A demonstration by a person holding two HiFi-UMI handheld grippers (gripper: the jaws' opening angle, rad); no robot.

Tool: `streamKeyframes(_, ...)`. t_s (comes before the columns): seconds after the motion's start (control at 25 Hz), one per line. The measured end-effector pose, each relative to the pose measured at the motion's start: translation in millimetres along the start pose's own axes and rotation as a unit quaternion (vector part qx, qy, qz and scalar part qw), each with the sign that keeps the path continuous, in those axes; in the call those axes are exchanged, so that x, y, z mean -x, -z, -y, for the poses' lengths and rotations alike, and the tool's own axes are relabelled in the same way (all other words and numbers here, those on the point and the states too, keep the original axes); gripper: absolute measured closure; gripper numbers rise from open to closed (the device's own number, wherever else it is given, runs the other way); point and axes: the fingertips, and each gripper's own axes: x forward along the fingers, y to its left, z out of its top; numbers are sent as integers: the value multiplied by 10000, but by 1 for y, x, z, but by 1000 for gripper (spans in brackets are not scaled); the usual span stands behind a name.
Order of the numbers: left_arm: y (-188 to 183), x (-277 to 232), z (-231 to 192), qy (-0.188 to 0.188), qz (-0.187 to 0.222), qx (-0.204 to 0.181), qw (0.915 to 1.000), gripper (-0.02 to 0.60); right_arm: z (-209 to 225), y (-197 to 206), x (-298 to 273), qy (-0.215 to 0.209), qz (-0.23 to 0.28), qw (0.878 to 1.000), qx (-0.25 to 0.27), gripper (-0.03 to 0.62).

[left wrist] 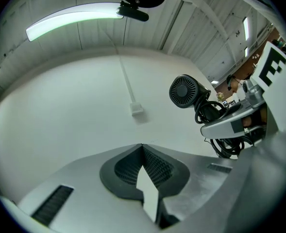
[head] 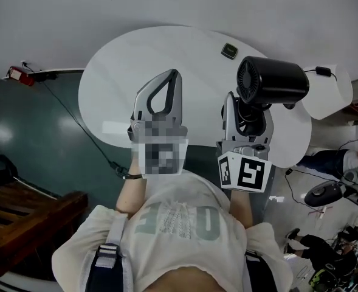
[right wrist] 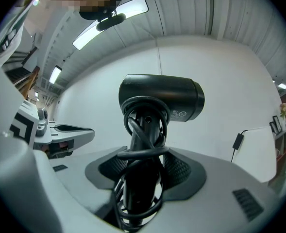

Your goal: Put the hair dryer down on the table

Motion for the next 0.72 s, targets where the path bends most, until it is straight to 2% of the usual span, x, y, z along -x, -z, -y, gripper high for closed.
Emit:
streamKeyframes(0.32,16,-37,-16,-92,-110,-86,9999,575,9,7,-36,-5,-76,9999,-81,364)
streamKeyframes(0.72,13,-50,-4,-264,-290,-49,9992,575,24,14,-49,-290,-247,9990,-221,364)
